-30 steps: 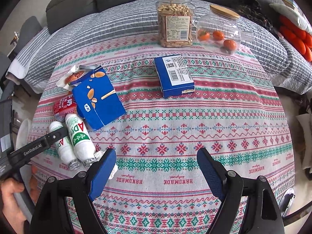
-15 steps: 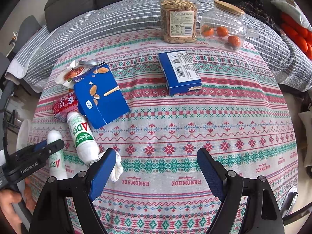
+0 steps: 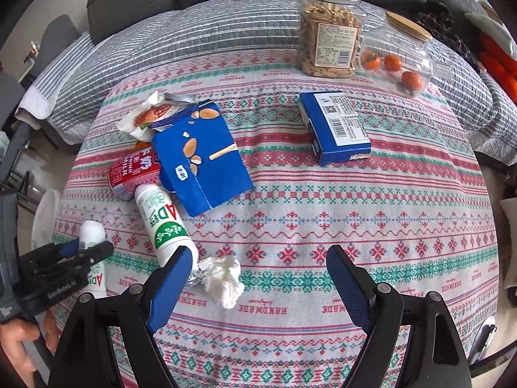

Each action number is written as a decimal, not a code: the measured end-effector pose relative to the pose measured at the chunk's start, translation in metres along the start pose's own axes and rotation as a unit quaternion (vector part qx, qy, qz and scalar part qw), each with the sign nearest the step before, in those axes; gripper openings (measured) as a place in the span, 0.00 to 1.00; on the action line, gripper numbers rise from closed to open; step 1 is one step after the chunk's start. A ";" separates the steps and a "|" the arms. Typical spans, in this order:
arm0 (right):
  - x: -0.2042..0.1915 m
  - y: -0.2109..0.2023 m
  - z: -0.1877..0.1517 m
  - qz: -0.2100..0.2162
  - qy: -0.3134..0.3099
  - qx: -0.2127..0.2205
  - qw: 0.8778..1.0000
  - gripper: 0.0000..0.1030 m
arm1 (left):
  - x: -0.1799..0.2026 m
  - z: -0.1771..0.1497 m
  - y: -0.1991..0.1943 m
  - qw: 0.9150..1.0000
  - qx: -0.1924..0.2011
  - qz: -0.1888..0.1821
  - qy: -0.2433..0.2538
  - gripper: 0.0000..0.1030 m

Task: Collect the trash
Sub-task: 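Grasp a white bottle with the left tool and lift it, then grasp the white green-label bottle with the right tool while the left tool carries its bottle toward the bucket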

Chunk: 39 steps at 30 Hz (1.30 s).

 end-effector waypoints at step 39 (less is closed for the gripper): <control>-0.125 0.045 0.007 -0.007 -0.092 -0.051 0.994 0.37 | -0.077 -0.031 -0.083 0.996 0.071 0.003 -0.046 0.38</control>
Point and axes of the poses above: each gripper's, at about its wrist camera, not at the fingertips, and y roughly the way its jaws point, x to its right, z to its top, the point moved 1 cm from there along y, roughly the way its jaws point, and after that the axes turned 9 degrees about -z, right-handed, at the moved point
